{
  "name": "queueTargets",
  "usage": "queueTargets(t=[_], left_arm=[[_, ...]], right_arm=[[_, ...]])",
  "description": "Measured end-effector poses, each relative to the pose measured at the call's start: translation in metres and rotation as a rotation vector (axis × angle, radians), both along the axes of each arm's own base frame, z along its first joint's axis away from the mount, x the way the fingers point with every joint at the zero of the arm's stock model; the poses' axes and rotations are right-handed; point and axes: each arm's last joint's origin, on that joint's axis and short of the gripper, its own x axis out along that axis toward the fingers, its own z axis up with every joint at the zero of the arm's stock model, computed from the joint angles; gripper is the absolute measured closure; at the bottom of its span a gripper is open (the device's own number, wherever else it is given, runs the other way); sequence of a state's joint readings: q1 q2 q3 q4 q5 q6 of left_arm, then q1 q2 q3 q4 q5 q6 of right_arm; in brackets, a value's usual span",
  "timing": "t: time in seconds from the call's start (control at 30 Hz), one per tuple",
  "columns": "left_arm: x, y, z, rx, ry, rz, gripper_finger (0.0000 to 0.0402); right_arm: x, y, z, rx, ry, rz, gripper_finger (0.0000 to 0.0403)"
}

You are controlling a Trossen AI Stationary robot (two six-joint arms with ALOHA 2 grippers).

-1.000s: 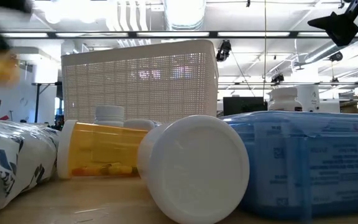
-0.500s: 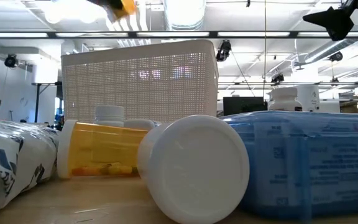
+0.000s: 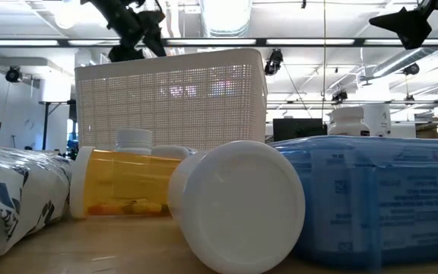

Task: Pick & place medical supplies in basket/bin
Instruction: Put the large white pill bottle into the white bin

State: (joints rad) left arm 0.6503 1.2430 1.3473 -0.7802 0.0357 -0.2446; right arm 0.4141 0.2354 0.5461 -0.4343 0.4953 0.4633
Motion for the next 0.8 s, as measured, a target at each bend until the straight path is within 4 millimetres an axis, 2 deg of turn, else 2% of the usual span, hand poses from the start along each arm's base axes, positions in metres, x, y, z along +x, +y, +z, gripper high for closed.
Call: queueTargets(t=[0.13,0.27,0.4,0.63,0.8], left_arm=[[-0.008,-0.030,0.014,-0.060,0.067,-0.090,0.0103],[-0.025,-0.079,0.026,-0.160,0.200,-0.251,0.0103],[-0.037,-0.122,0.024,-0.272,0.311,-0.309,0.0105],[-0.038,-0.179,-0.003,-0.441,0.399,-0.328,0.0105],[-0.036,-0.214,-0.046,-0.507,0.502,-0.331,0.0105]], right_arm=[[0.003,0.001,-0.001,-0.008,0.018,0.000,0.0034],[0.007,0.003,-0.002,-0.019,0.040,-0.001,0.0034],[0.012,0.005,-0.005,-0.035,0.071,-0.001,0.0034],[0.019,0.008,-0.007,-0.037,0.107,-0.008,0.0034],[0.019,0.008,-0.007,-0.017,0.105,-0.010,0.0034]])
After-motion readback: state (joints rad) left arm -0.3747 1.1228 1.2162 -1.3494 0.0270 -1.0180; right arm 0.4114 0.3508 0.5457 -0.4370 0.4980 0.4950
